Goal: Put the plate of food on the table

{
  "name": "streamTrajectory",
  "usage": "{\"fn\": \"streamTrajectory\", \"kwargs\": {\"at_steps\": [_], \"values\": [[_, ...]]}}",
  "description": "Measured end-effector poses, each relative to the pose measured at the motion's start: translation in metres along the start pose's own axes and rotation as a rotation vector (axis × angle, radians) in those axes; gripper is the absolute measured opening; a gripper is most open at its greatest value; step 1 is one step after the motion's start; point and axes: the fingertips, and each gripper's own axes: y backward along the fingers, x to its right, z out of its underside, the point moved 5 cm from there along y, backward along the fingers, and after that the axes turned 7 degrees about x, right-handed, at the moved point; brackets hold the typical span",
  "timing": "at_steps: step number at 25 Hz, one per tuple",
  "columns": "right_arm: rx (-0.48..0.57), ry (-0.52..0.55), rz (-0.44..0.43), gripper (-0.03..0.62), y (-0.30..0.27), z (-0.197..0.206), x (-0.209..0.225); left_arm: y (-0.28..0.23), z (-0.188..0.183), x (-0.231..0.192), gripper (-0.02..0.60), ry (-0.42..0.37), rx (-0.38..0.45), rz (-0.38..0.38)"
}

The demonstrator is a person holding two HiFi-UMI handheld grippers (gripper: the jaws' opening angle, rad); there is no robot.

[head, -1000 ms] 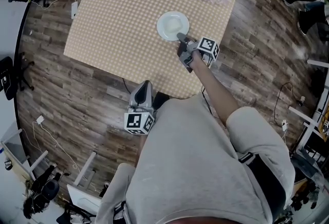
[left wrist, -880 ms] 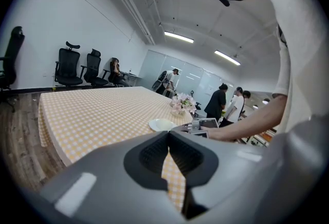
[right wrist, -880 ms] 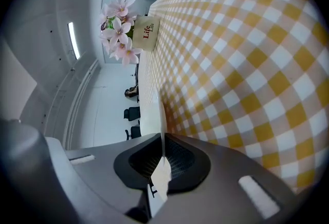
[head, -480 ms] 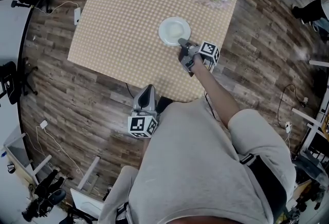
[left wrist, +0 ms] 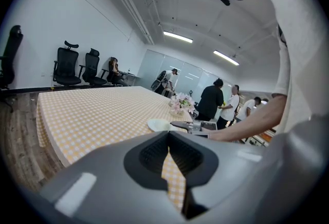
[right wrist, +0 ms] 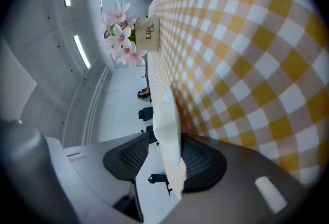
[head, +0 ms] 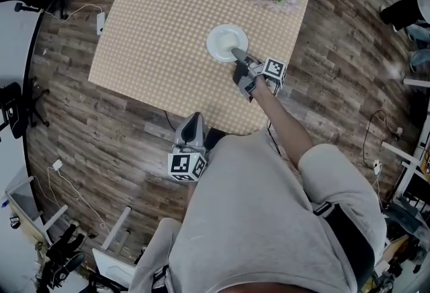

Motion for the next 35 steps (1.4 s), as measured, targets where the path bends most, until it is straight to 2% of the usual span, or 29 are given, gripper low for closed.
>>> {"fn": "streamTrajectory", "kwargs": {"at_steps": [2,4,8,12,17,20,24,26,30,35], "values": [[-0.028,0.027,-0.006,0.207,0.0,0.002,-0.003,-0.002,0.0,0.002,0.009,0.0,0.0,0.005],[-0.064,0.11,-0.005,0.197,-0.001,0.005,-0.006,-0.003,0.0,0.003,0.009,-0.002,-0.001,0.008],[-0.171,0.379,0.055,0.193,-0.002,0.014,-0.013,-0.002,-0.001,0.002,0.009,-0.005,0.001,0.004],[-0.254,0.58,0.117,0.199,-0.004,0.021,-0.018,-0.003,-0.003,0.001,0.009,-0.004,0.005,0.003],[-0.366,0.839,0.252,0.219,-0.002,0.024,-0.015,-0.006,-0.003,0.004,0.009,-0.001,0.005,0.015],[-0.43,1.004,0.307,0.21,-0.001,0.028,-0.014,-0.007,-0.003,0.004,0.009,0.001,0.005,0.018],[-0.517,1.314,0.401,0.184,-0.002,0.039,-0.014,-0.008,-0.004,0.004,0.009,0.002,0.009,0.02],[-0.547,1.427,0.425,0.184,-0.002,0.043,-0.012,-0.009,-0.004,0.004,0.008,0.001,0.012,0.02],[-0.562,1.529,0.468,0.172,0.0,0.045,-0.01,-0.009,-0.005,0.003,0.009,0.002,0.017,0.02],[-0.537,1.512,0.489,0.153,0.01,0.042,-0.01,-0.008,-0.006,0.003,0.009,0.001,0.02,0.026]]}}
